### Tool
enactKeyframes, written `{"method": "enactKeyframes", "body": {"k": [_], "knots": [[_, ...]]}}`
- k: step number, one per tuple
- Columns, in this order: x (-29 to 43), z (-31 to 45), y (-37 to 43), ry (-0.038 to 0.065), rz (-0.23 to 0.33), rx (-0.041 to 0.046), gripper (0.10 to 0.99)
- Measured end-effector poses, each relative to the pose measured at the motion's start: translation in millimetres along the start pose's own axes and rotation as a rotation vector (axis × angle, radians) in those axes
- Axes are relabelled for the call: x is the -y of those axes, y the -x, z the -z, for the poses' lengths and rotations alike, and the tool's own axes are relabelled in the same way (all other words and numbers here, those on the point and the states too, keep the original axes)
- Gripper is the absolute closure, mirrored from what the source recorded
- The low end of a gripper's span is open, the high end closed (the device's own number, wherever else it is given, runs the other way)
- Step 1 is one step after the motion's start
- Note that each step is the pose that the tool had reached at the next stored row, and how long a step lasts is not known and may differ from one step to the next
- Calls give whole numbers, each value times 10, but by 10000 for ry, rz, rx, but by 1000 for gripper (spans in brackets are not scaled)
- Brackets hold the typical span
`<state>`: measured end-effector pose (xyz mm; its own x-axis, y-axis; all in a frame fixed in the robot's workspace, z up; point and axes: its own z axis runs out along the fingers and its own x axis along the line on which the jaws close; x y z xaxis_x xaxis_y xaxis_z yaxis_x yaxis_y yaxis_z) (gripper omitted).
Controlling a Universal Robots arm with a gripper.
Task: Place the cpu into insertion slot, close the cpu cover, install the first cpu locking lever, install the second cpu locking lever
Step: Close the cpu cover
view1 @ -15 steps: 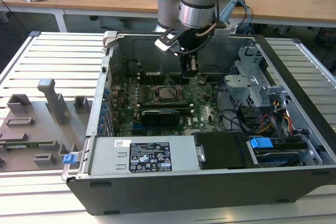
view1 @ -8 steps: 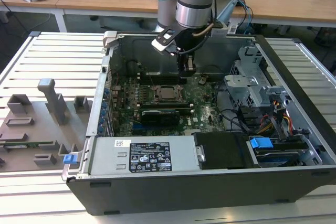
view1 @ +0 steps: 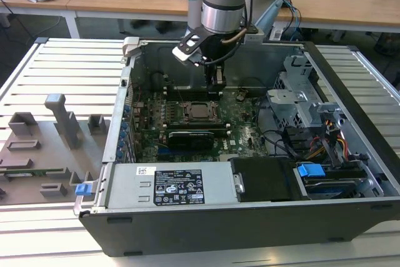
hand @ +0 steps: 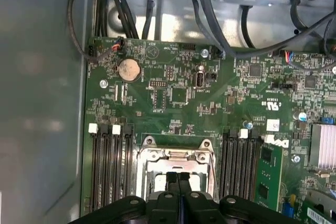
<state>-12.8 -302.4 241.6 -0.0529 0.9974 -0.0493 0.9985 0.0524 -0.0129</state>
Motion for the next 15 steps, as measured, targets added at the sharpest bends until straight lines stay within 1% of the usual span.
{"method": "enactKeyframes", "body": {"k": [7,10,11,13,15], "knots": [[144,-13,-8,-1,0,1,980],[264,-77,-17,0,1,0,980],[316,-100,-21,-1,0,1,980],[403,-166,-29,0,0,0,980],[448,-212,-34,0,-1,1,980]]}}
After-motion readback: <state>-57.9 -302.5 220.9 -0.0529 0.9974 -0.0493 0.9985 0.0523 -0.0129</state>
